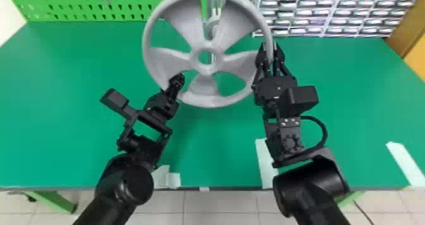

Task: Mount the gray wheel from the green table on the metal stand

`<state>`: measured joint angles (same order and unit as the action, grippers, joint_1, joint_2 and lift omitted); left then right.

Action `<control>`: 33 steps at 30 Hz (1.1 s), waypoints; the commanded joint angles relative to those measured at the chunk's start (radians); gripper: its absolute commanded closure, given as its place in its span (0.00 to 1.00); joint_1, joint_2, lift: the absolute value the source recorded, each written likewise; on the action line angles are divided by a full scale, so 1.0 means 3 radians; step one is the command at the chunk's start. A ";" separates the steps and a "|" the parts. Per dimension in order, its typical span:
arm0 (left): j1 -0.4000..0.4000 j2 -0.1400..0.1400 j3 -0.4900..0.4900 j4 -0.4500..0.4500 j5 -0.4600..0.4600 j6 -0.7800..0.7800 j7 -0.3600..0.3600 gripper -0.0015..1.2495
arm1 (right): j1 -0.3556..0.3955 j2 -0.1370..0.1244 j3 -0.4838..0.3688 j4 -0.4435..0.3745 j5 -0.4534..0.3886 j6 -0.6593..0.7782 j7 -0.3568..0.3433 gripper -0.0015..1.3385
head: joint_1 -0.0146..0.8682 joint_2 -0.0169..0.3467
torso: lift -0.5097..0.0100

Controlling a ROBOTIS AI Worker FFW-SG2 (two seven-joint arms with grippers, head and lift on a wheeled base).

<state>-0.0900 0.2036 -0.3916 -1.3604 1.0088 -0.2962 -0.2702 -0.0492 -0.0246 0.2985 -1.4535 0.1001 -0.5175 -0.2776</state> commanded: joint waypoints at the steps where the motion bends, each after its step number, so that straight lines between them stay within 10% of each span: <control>1: -0.0048 -0.0004 0.0002 0.0030 -0.0095 0.0000 0.0001 0.68 | 0.0005 0.0000 0.0007 0.0033 -0.0185 -0.0003 0.0000 0.82 | 1.00 0.19 | 0.80; 33: -0.0564 -0.0214 -0.0009 0.0684 -0.0888 -0.0153 -0.0281 0.69 | -0.0327 -0.0036 0.0161 0.0698 -0.0937 -0.0505 0.0010 0.82 | 1.00 0.19 | 0.80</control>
<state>-0.2453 0.1463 -0.3923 -1.1831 0.7561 -0.3245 -0.3534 -0.1220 -0.0326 0.3250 -1.2845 -0.1621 -0.6426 -0.2749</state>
